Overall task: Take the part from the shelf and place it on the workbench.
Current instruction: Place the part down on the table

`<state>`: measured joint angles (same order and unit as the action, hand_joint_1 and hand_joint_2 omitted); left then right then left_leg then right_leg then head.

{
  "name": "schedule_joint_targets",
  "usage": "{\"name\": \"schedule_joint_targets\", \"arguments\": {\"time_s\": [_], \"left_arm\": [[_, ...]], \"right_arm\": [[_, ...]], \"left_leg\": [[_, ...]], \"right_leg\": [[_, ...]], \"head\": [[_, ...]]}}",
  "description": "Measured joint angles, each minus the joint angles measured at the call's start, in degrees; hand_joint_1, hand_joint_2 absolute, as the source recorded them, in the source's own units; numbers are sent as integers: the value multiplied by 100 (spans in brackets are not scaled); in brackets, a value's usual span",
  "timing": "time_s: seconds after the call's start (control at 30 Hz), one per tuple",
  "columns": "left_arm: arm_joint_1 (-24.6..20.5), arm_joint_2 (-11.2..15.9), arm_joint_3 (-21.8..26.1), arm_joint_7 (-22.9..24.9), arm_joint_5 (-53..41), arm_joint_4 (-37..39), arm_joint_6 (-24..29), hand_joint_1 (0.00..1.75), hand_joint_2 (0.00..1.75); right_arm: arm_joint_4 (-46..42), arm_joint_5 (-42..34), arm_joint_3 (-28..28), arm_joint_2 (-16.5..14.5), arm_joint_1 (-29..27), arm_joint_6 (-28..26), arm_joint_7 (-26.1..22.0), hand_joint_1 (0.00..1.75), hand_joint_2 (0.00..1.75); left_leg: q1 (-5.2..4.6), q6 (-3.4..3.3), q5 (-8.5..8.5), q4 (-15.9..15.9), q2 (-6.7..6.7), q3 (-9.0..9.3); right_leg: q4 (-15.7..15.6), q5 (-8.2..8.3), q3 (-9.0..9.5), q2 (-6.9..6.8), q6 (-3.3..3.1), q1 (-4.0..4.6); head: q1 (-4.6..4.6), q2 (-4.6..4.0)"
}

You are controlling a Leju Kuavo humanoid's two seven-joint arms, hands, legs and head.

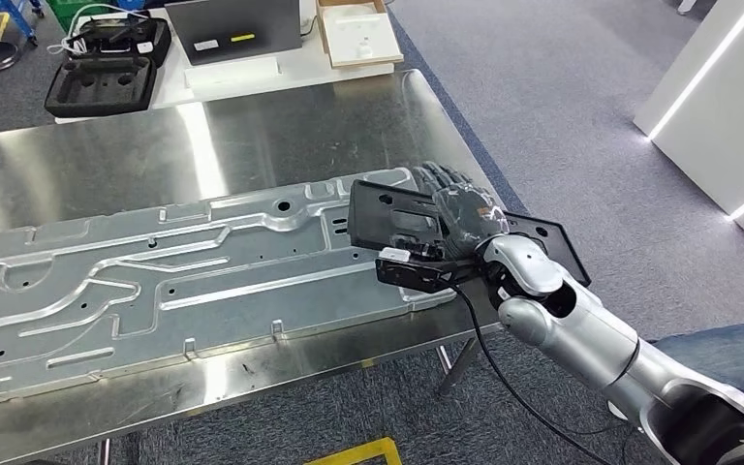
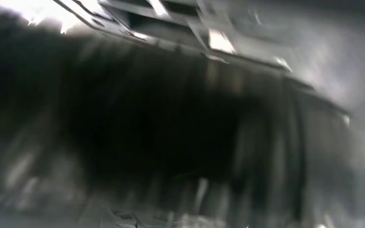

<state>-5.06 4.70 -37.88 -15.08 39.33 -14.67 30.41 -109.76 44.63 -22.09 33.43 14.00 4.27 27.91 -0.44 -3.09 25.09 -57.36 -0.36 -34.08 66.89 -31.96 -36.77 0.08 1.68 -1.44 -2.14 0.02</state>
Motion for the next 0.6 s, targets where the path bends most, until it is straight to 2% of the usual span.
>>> {"name": "schedule_joint_targets", "arguments": {"time_s": [0.03,0.07,0.1,0.13,0.2,0.23,0.27,0.3,0.4,0.47,0.53,0.57,0.6], "left_arm": [[0,-2,0,23,1,0,24,0,0],[1,-3,0,41,1,0,51,0,0],[3,-5,0,54,1,0,85,0,0],[5,-7,0,66,1,0,115,0,0],[5,-10,0,82,1,0,175,0,0],[3,-10,0,89,1,0,193,0,0],[1,-10,0,93,1,0,208,0,0],[3,-10,0,98,1,0,218,0,0],[14,-15,0,103,1,0,227,0,0],[7,-20,0,103,1,0,227,0,0],[-2,-22,0,103,1,0,227,0,0],[1,-24,0,104,1,0,229,0,0],[10,-26,0,106,1,0,232,0,0]], "right_arm": [[-65,-13,-19,-7,26,-16,1,0,0],[-130,-26,-40,-14,39,-37,1,0,0],[-198,-37,-57,-20,47,-62,2,0,0],[-263,-43,-68,-24,61,-89,2,0,0],[-390,-43,-75,-28,117,-145,3,0,0],[-440,-42,-78,-29,149,-164,4,0,0],[-485,-41,-82,-32,170,-177,7,0,0],[-523,-41,-87,-34,180,-181,10,0,0],[-622,-39,-99,-40,193,-182,15,0,0],[-680,-39,-102,-46,210,-182,14,0,0],[-720,-39,-108,-53,218,-182,13,0,0],[-732,-39,-113,-56,218,-184,13,0,0],[-740,-39,-117,-58,217,-189,14,0,0]], "left_leg": [[-2,-15,4,-4,0,-1],[-3,-19,9,-11,-1,-2],[-2,-19,16,-23,-5,-1],[2,-14,27,-41,-10,-1],[12,24,72,-113,-23,-12],[5,55,100,-174,-30,-33],[-3,86,120,-219,-35,-59],[-13,114,127,-248,-39,-83],[-8,184,155,-296,-39,-120],[12,250,390,-628,-23,-259],[33,314,770,-1345,-8,-557],[42,330,897,-1665,-6,-687],[46,334,930,-1823,-5,-740]], "right_leg": [[384,-165,-178,1,7,4],[690,-257,-326,1,19,4],[795,-229,-383,0,32,-1],[678,-100,-336,-2,45,-10],[-29,270,-1,-7,63,-32],[-346,382,149,-3,52,-32],[-544,434,242,0,32,-28],[-599,423,262,5,3,-18],[-618,470,243,10,-103,-16],[-647,502,241,-1,-165,-29],[-645,520,221,-14,-194,-20],[-640,526,209,-18,-201,-15],[-633,531,198,-20,-205,-9]], "head": [[-1,0],[-1,0],[-1,0],[-1,0],[-1,0],[0,0],[1,0],[2,0],[3,0],[5,0],[6,0],[5,0],[6,0]]}}
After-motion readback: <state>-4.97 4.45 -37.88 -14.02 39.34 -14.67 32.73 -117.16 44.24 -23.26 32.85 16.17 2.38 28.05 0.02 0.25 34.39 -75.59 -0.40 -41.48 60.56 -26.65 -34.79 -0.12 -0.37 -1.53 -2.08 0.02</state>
